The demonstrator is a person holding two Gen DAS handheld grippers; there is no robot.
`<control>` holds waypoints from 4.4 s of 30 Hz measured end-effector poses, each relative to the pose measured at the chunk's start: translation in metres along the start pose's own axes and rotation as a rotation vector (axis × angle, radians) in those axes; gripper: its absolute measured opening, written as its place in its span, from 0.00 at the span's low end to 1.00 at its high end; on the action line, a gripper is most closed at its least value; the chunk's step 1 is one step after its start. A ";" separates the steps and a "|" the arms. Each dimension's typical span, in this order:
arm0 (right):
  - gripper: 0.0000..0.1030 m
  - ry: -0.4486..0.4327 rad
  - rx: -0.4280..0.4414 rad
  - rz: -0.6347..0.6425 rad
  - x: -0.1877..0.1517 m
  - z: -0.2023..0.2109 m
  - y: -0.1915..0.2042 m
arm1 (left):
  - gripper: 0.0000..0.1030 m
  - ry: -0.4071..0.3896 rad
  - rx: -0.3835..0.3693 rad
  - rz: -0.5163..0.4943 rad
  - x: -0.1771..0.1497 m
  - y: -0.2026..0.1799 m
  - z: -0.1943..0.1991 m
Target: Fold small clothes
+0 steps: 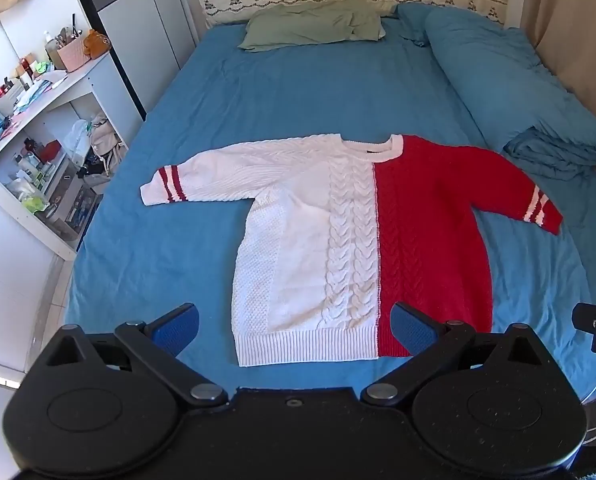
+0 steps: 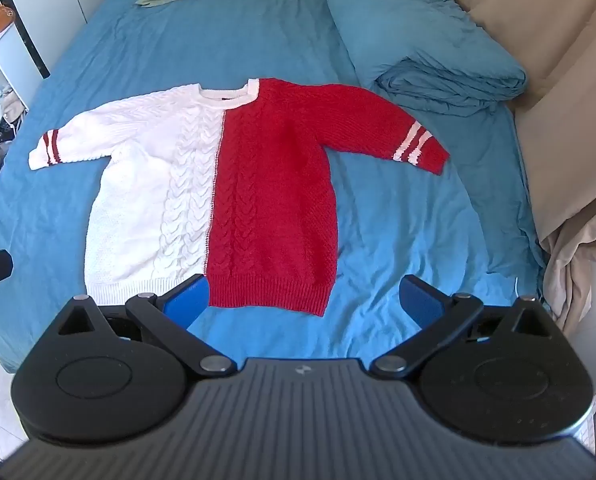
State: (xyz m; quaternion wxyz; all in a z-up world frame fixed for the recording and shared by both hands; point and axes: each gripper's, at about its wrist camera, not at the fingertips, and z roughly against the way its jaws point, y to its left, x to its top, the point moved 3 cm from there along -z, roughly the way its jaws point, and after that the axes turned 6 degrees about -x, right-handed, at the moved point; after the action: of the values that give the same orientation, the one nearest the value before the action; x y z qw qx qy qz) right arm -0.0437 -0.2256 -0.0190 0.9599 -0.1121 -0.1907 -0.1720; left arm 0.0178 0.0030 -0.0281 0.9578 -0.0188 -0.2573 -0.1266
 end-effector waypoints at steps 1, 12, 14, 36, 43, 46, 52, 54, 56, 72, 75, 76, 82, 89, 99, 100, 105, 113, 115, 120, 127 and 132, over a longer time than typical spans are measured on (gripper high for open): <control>1.00 0.001 -0.001 0.000 0.000 0.000 0.001 | 1.00 0.000 -0.001 0.000 0.000 0.000 0.000; 1.00 0.000 -0.001 0.001 0.002 0.001 0.002 | 1.00 0.000 -0.003 0.002 0.003 0.000 0.000; 1.00 -0.002 -0.001 0.002 0.003 0.001 0.003 | 1.00 0.001 -0.006 0.004 0.003 0.000 0.000; 1.00 -0.006 0.001 -0.001 0.004 0.002 0.006 | 1.00 -0.019 -0.015 0.004 0.004 0.003 0.003; 1.00 -0.007 0.001 -0.001 0.005 0.003 0.006 | 1.00 -0.025 -0.015 0.000 0.004 0.003 0.002; 1.00 -0.008 0.003 -0.002 0.005 0.003 0.007 | 1.00 -0.026 -0.014 -0.001 0.004 0.004 0.003; 1.00 -0.008 0.002 0.000 0.005 0.003 0.007 | 1.00 -0.030 -0.013 0.001 0.005 0.003 0.004; 1.00 -0.008 0.003 -0.001 0.005 0.003 0.007 | 1.00 -0.029 -0.014 0.001 0.005 0.004 0.004; 1.00 -0.008 0.002 -0.001 0.005 0.003 0.007 | 1.00 -0.029 -0.013 0.001 0.005 0.004 0.004; 1.00 -0.015 0.006 -0.002 0.004 0.006 0.009 | 1.00 -0.032 -0.015 0.009 0.006 0.008 0.007; 1.00 -0.019 0.008 0.000 0.004 0.008 0.009 | 1.00 -0.034 -0.014 0.013 0.005 0.009 0.009; 1.00 -0.022 0.010 0.000 0.003 0.009 0.010 | 1.00 -0.035 -0.015 0.014 0.005 0.010 0.009; 1.00 -0.025 0.022 -0.016 0.002 0.013 0.006 | 1.00 -0.042 -0.030 0.005 0.009 0.011 0.009; 1.00 0.024 0.033 -0.126 0.012 -0.009 -0.018 | 1.00 -0.039 -0.150 -0.039 0.040 -0.005 -0.024; 1.00 0.011 -0.005 -0.331 0.043 -0.094 -0.115 | 1.00 -0.044 -0.195 -0.035 0.102 -0.066 -0.101; 1.00 0.009 0.000 -0.348 0.050 -0.108 -0.126 | 1.00 -0.042 -0.197 -0.036 0.109 -0.076 -0.111; 1.00 0.008 0.005 -0.385 0.084 -0.188 -0.176 | 1.00 -0.027 -0.176 -0.068 0.142 -0.135 -0.174; 1.00 0.019 0.050 -0.461 0.129 -0.339 -0.222 | 1.00 -0.003 -0.143 -0.058 0.178 -0.206 -0.309; 1.00 0.016 0.057 -0.485 0.137 -0.381 -0.229 | 1.00 -0.001 -0.136 -0.061 0.185 -0.217 -0.347; 1.00 0.001 0.045 -0.590 0.141 -0.471 -0.240 | 1.00 0.002 -0.108 -0.057 0.197 -0.232 -0.437; 0.91 0.025 0.062 -0.844 0.117 -0.542 -0.254 | 1.00 0.032 -0.079 -0.010 0.204 -0.217 -0.531; 0.79 -0.019 0.103 -0.957 0.111 -0.559 -0.254 | 1.00 0.027 -0.045 -0.003 0.206 -0.195 -0.563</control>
State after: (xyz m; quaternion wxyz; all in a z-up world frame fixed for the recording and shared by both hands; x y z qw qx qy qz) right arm 0.1414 -0.6468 -0.4403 0.7755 0.0342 -0.2381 -0.5837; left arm 0.4155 -0.2909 -0.4194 0.9603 -0.0383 -0.2415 -0.1341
